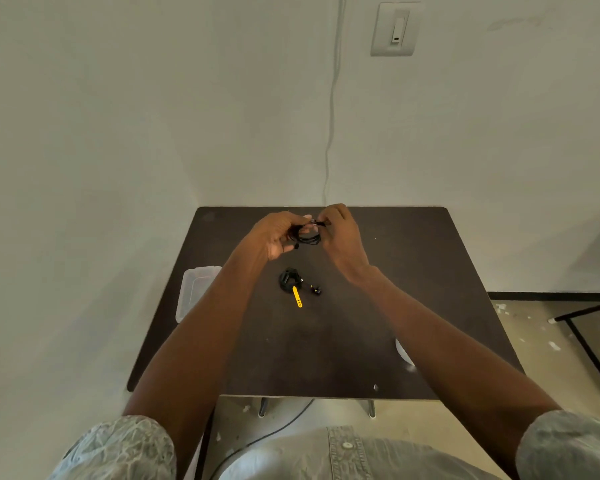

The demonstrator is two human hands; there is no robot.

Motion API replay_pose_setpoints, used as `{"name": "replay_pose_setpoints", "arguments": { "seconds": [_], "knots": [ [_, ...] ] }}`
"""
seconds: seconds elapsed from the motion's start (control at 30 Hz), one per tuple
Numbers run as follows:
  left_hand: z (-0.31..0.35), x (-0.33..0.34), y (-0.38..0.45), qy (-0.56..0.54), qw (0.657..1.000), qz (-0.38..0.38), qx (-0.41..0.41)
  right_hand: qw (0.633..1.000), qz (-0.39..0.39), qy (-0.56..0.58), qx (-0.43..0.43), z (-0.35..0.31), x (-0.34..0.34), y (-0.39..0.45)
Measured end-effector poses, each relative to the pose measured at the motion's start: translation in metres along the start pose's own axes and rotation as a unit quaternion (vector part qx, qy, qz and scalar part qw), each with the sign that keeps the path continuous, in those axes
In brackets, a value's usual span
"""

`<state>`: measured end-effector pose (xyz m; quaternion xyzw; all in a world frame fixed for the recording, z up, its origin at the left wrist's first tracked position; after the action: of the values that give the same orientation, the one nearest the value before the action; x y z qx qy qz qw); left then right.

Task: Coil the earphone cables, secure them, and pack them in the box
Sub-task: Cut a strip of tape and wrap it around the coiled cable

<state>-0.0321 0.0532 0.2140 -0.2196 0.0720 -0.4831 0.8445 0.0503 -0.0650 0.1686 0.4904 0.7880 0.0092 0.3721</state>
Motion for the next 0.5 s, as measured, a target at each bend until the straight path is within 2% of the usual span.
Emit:
{"name": "replay_pose_setpoints", "arguments": {
  "seconds": [0.1,0.23,0.33,0.43,0.5],
  "knots": [
    [-0.004,-0.007,0.008,0.059,0.998,-0.006,0.005,1.000,0.003,-0.008,0.029,0.003,0.007,-0.006],
    [-0.016,-0.008,0.013,-0.004,0.999,-0.030,-0.018,0.998,-0.030,-0.017,0.051,0.003,0.009,-0.013],
    [-0.035,-0.006,0.024,-0.020,0.999,-0.017,-0.032,0.990,-0.075,-0.005,0.119,0.011,0.006,-0.020],
    [-0.057,-0.001,0.037,0.039,0.998,-0.020,-0.041,0.974,-0.098,0.024,0.202,0.030,0.005,-0.029],
    [-0.073,0.004,0.047,0.073,0.996,-0.016,-0.054,0.957,-0.084,0.052,0.273,0.050,0.007,-0.033]
  ]
}}
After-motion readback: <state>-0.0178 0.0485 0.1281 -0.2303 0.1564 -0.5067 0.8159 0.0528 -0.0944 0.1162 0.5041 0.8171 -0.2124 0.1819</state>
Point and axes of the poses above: each hand's wrist, its own y-axis towards the middle knuckle, its own x-axis out of the palm, z = x × y, the point moved 1 cm from there along y, towards the middle knuckle, and after that the axes turned 7 degrees about x, right-handed, at the moved point
